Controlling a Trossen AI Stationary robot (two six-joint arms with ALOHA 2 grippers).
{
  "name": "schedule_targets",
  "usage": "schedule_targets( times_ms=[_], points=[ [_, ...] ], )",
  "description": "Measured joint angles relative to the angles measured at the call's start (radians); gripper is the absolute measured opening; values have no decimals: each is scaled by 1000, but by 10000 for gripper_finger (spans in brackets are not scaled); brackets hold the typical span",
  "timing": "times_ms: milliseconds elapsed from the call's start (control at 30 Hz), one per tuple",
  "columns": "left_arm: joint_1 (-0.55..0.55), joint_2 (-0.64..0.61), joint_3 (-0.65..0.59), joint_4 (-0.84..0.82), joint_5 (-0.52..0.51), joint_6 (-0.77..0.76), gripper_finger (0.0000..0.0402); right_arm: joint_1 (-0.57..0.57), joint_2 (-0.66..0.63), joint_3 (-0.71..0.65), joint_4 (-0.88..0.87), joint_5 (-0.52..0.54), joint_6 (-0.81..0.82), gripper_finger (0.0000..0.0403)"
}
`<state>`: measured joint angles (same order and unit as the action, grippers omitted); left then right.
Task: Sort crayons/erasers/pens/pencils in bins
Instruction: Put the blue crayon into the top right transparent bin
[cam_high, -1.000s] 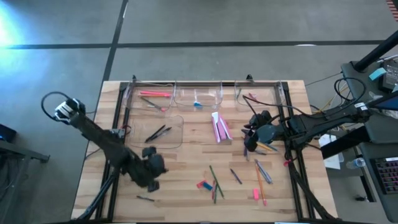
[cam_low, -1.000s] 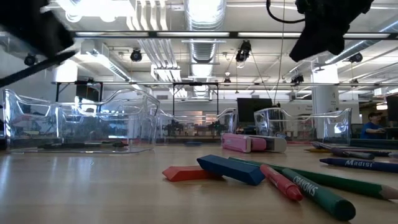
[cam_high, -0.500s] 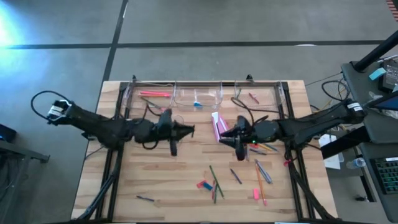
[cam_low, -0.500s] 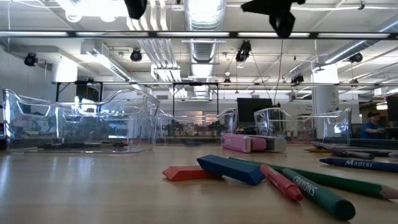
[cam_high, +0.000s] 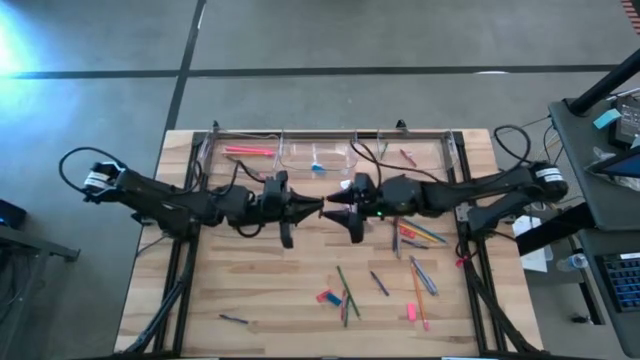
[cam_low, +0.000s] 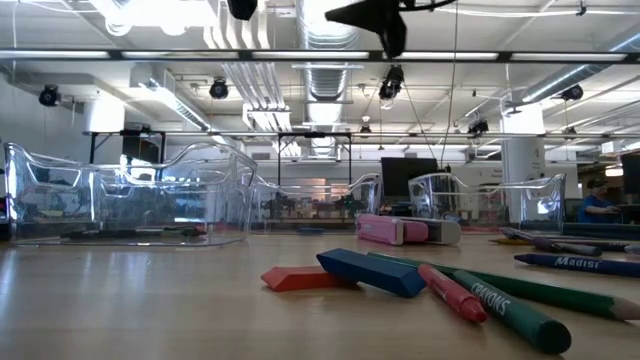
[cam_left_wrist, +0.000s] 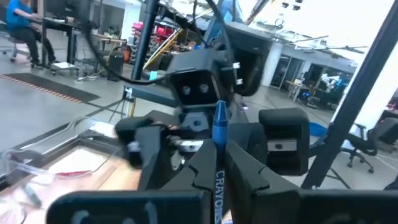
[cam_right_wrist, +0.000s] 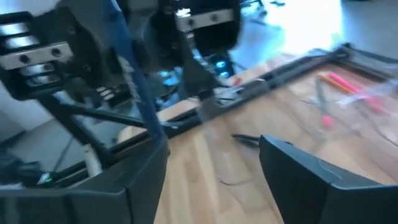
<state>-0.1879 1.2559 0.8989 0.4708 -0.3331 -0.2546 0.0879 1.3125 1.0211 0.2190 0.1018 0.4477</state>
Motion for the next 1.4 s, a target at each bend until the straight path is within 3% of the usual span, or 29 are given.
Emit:
schedule_targets(
  times_ms=[300, 533, 933, 1167, 1400],
  points=[
    [0, -1, -1, 2, -5, 1, 5, -29, 152, 157, -5, -214, -21, 215],
    [-1, -10, -6, -3, -4, 5, 2, -30, 160, 205, -201, -215, -59, 211],
    [18, -145, -22, -71, -20, 61, 0, -28, -20, 168, -568, -152, -78, 211],
    [30, -157, -28, -68, -19, 59, 0, 109, 91, 164, -685, -170, -76, 211],
    [30, -161, -28, -70, -19, 53, 0, 142, 211, 163, -683, -187, 8, 211]
  ],
)
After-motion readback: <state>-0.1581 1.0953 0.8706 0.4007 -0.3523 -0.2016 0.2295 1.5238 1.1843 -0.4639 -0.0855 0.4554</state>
